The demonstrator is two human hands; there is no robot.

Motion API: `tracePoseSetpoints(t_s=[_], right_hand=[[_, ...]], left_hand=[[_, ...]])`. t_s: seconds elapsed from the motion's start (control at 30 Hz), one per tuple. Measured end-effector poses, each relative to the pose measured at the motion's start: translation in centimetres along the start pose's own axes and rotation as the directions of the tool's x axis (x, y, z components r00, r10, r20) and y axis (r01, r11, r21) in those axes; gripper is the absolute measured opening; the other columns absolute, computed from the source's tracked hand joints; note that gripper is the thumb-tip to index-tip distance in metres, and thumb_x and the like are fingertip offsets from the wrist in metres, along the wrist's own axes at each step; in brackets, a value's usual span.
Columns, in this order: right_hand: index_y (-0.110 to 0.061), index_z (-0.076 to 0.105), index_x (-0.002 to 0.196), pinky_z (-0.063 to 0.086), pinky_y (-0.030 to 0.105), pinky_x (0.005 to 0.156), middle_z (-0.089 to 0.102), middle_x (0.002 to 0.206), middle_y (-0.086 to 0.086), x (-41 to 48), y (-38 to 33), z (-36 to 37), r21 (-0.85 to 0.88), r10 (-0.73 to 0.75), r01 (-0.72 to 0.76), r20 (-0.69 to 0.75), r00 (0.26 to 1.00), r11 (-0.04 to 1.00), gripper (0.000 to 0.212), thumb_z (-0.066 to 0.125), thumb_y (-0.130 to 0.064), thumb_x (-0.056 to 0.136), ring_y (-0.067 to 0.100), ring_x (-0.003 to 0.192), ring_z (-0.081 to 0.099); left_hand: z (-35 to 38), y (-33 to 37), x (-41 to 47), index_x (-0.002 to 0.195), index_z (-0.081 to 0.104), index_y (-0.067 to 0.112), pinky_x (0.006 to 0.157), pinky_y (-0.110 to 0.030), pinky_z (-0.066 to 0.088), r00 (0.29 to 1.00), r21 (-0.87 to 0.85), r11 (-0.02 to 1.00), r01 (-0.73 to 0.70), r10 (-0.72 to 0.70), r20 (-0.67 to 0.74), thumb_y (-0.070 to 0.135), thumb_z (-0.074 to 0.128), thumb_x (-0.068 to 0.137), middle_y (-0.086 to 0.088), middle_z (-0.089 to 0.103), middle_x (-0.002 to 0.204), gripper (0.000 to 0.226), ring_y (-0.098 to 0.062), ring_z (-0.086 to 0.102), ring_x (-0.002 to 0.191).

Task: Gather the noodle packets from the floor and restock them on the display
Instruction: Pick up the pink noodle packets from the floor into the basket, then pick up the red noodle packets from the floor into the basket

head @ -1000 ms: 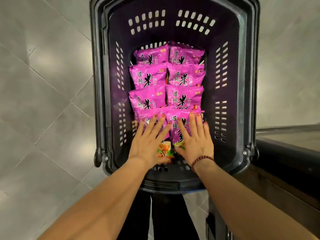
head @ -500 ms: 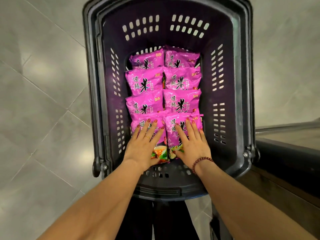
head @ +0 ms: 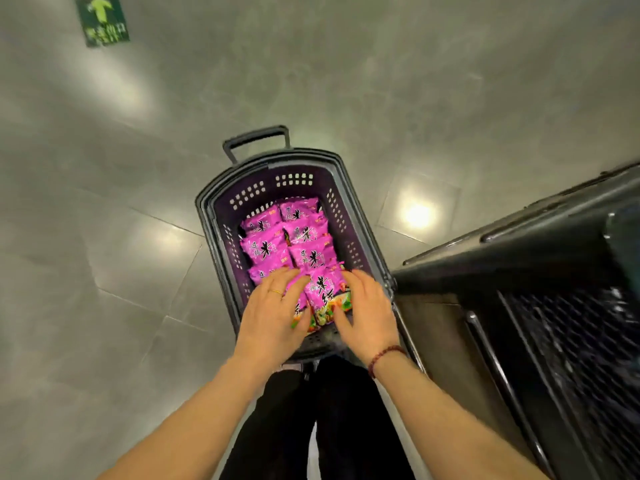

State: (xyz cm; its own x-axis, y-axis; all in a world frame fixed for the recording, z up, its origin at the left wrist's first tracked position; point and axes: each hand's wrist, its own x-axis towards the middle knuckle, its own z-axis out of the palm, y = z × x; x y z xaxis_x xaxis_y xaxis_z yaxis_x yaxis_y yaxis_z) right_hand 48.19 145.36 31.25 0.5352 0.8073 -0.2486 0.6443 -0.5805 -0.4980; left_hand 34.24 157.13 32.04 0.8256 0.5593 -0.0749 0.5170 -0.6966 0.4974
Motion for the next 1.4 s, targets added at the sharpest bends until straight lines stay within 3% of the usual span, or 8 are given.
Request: tracePoseSetpoints(t_s=[0.2, 0.43, 0.63, 0.83, 0.93, 1.1, 1.27, 1.4], right_hand=[[-0.018, 0.052, 0.129, 0.043, 0.043, 0.101, 0.053, 0.132, 0.002, -9.6, -1.5, -7.1, 0.059, 0.234, -0.227, -0.156, 0.96, 0.972, 0.051, 0.067, -0.027, 0.081, 0.025, 0.122, 0.047], [-0.019, 0.06, 0.122, 0.05, 0.045, 0.092, 0.06, 0.124, 0.002, -23.7, 1.1, -10.5, 0.166, 0.528, -0.508, -0.406, 0.746, 0.845, 0.048, 0.064, -0.036, 0.078, 0.027, 0.115, 0.055], [-0.021, 0.059, 0.125, 0.049, 0.046, 0.095, 0.059, 0.127, 0.001, -35.8, 2.5, -11.2, 0.242, 0.672, -0.656, -0.498, 0.548, 0.715, 0.053, 0.044, -0.049, 0.082, 0.026, 0.117, 0.056], [-0.021, 0.061, 0.122, 0.049, 0.044, 0.095, 0.059, 0.126, 0.0, -50.7, 3.8, -9.4, 0.412, 0.813, -0.752, -0.515, 0.273, 0.514, 0.05, 0.051, -0.046, 0.08, 0.025, 0.113, 0.056], [-0.02, 0.054, 0.132, 0.037, 0.042, 0.105, 0.052, 0.136, 0.002, -59.2, 4.2, -8.1, 0.485, 0.864, -0.773, -0.478, 0.157, 0.409, 0.052, 0.057, -0.041, 0.085, 0.026, 0.125, 0.046], [-0.021, 0.055, 0.13, 0.045, 0.044, 0.099, 0.054, 0.131, 0.001, -71.8, 3.4, -5.1, 0.582, 0.888, -0.787, -0.448, -0.101, 0.205, 0.053, 0.058, -0.044, 0.082, 0.026, 0.121, 0.049], [-0.026, 0.042, 0.14, 0.03, 0.036, 0.109, 0.038, 0.147, -0.002, -81.4, 1.0, -2.1, 0.657, 0.894, -0.753, -0.325, -0.309, -0.022, 0.055, 0.054, -0.044, 0.09, 0.02, 0.134, 0.033], [-0.019, 0.053, 0.132, 0.04, 0.041, 0.101, 0.052, 0.136, 0.004, -86.9, -0.3, -0.2, 0.728, 0.817, -0.665, -0.277, -0.506, -0.166, 0.055, 0.062, -0.042, 0.083, 0.027, 0.124, 0.048]], left_hand=[[-5.8, 6.7, -2.3, 0.12, 0.062, 0.009, 0.088, -0.043, 0.051, 0.977, -0.022, 0.982, -0.19, 0.191, 0.091, 0.035, 0.053, 0.082, -0.008, 0.061, 0.118, 0.047, -0.029, 0.056, 0.109], [-6.4, 16.2, -4.6, 0.112, 0.066, 0.011, 0.085, -0.037, 0.048, 0.83, -0.069, 0.847, -0.527, 0.531, 0.17, 0.036, 0.053, 0.077, -0.006, 0.062, 0.111, 0.044, -0.026, 0.055, 0.103], [-3.5, 25.7, -8.1, 0.111, 0.066, 0.014, 0.086, -0.033, 0.046, 0.517, -0.083, 0.568, -0.819, 0.793, 0.323, 0.042, 0.049, 0.075, -0.002, 0.064, 0.105, 0.048, -0.021, 0.053, 0.103], [0.8, 36.1, -17.9, 0.112, 0.067, 0.014, 0.076, -0.037, 0.056, 0.28, -0.173, 0.383, -0.908, 0.858, 0.431, 0.033, 0.068, 0.073, -0.004, 0.066, 0.106, 0.043, -0.028, 0.063, 0.096], [2.9, 40.9, -24.7, 0.113, 0.067, 0.017, 0.077, -0.035, 0.055, 0.147, -0.213, 0.266, -0.94, 0.881, 0.45, 0.037, 0.063, 0.074, -0.001, 0.066, 0.109, 0.045, -0.023, 0.06, 0.099], [7.2, 48.1, -35.4, 0.114, 0.066, 0.013, 0.079, -0.036, 0.056, -0.132, -0.351, 0.045, -0.935, 0.875, 0.465, 0.042, 0.053, 0.077, -0.006, 0.064, 0.111, 0.049, -0.028, 0.061, 0.1], [10.9, 53.8, -44.5, 0.118, 0.064, 0.013, 0.08, -0.04, 0.057, -0.408, -0.457, -0.185, -0.87, 0.791, 0.456, 0.043, 0.058, 0.071, -0.007, 0.065, 0.113, 0.056, -0.031, 0.063, 0.1], [13.1, 57.7, -51.1, 0.122, 0.065, 0.012, 0.084, -0.04, 0.055, -0.583, -0.501, -0.354, -0.789, 0.688, 0.432, 0.043, 0.063, 0.072, -0.006, 0.065, 0.117, 0.058, -0.03, 0.062, 0.104]])
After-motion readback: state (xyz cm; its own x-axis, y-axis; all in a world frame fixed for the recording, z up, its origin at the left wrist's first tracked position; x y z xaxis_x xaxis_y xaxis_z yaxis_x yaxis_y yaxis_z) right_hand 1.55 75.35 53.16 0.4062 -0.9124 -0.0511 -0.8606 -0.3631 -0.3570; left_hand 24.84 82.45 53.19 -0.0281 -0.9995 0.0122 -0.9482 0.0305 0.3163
